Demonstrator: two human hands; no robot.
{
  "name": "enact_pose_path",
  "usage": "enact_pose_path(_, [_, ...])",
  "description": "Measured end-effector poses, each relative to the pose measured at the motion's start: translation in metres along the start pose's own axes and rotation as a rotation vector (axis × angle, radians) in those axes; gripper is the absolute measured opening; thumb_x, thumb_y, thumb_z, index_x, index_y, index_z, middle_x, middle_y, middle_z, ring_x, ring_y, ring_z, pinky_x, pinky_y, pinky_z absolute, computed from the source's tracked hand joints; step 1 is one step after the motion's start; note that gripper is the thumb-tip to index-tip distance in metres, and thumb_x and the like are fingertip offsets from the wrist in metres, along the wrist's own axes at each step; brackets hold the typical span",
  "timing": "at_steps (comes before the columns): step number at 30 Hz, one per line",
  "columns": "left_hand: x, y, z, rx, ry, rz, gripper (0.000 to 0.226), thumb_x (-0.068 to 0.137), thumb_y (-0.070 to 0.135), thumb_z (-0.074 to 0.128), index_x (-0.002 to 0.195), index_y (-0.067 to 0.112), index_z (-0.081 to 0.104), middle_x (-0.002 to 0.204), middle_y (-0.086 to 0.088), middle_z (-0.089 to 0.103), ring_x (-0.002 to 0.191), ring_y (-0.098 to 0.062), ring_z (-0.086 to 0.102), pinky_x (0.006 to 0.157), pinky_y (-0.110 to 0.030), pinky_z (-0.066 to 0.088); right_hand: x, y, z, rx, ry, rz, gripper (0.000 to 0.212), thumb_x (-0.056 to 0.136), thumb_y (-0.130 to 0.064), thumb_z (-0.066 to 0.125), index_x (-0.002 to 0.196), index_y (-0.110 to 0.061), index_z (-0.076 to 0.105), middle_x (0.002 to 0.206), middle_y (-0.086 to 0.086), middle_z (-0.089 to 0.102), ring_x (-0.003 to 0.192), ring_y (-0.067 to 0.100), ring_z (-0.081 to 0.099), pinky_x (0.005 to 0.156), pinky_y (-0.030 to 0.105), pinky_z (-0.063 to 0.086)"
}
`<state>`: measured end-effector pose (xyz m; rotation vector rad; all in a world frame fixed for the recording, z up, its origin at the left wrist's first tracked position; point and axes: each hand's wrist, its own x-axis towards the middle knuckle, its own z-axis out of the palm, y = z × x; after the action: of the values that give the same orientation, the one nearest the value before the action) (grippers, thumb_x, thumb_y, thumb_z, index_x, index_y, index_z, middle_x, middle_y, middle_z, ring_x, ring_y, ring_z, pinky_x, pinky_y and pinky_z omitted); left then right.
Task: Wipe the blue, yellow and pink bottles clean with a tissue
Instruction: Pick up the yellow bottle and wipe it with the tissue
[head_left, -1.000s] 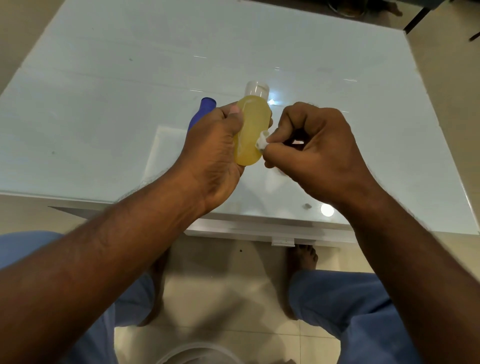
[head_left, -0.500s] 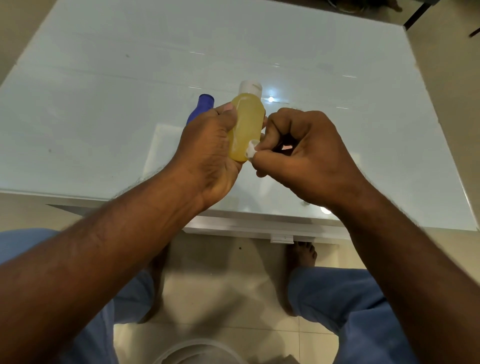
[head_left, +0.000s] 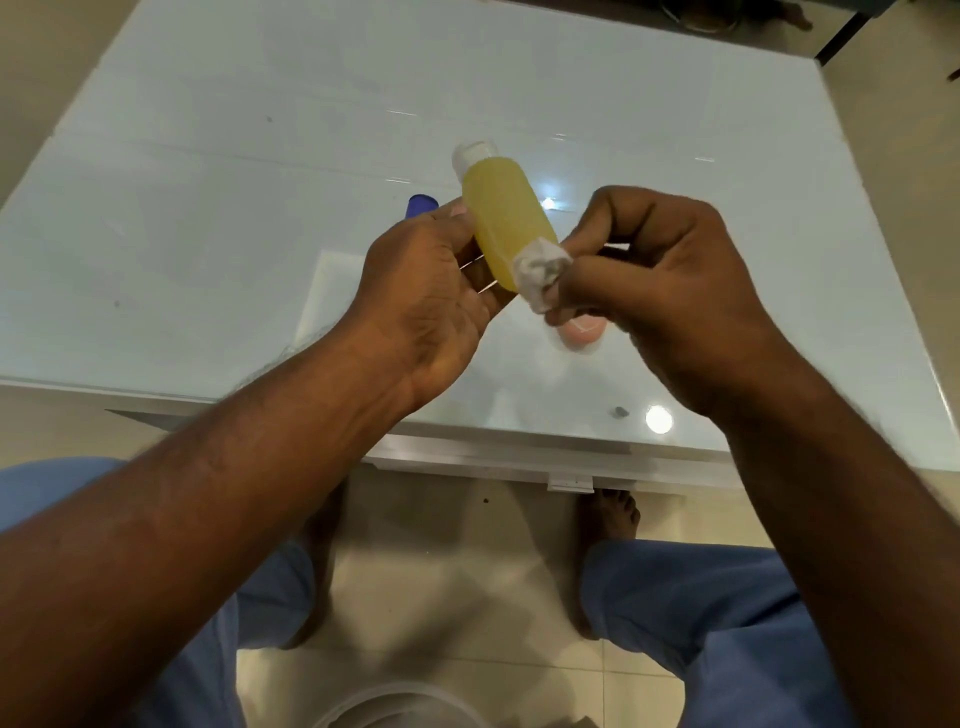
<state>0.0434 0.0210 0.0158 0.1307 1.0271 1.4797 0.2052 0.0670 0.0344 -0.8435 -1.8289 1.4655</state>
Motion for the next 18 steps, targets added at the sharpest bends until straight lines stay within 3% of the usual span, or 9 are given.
enact_pose_path(7, [0.001,-0.001,0.001,0.038,-0.034,0.032,0.027,0.110,0.009,0.042,0.130,0.000,0.057,0.130,-0.026,0.068,0.104,-0.032,0.074,0.093,-0.046,0.063,0.001,0.011,-0.002,-0.158,0.115,0.078,0.009,0.088,-0.017,0.078,0.084,-0.010,0.074,0.074,-0.003,0.076,0.068,0.014,0.075,0.069,0.025,0.061])
enact_pose_path(11, [0.003,-0.001,0.001,0.102,-0.004,0.067,0.022,0.109,0.010,0.044,0.123,0.006,0.060,0.124,-0.020,0.071,0.104,-0.029,0.073,0.098,-0.046,0.061,0.004,0.011,-0.003,-0.151,0.287,0.024,0.005,0.092,-0.013,0.077,0.090,-0.009,0.075,0.080,0.000,0.074,0.071,0.014,0.073,0.071,0.027,0.062])
enact_pose_path(15, [0.002,-0.004,0.000,0.163,0.002,0.067,0.030,0.110,0.016,0.047,0.134,0.005,0.058,0.124,-0.016,0.070,0.101,-0.026,0.072,0.090,-0.042,0.063,0.004,0.013,-0.001,-0.253,0.378,-0.030,0.005,0.096,-0.013,0.077,0.100,-0.011,0.076,0.090,0.000,0.078,0.084,0.024,0.077,0.082,0.046,0.068])
enact_pose_path(18, [0.002,-0.003,0.000,0.142,-0.027,0.042,0.025,0.106,0.018,0.051,0.125,0.003,0.059,0.126,-0.021,0.068,0.100,-0.027,0.070,0.084,-0.039,0.063,0.002,0.016,0.002,-0.303,0.348,-0.006,0.012,0.097,-0.020,0.079,0.101,-0.010,0.077,0.094,0.005,0.080,0.087,0.030,0.078,0.083,0.052,0.067])
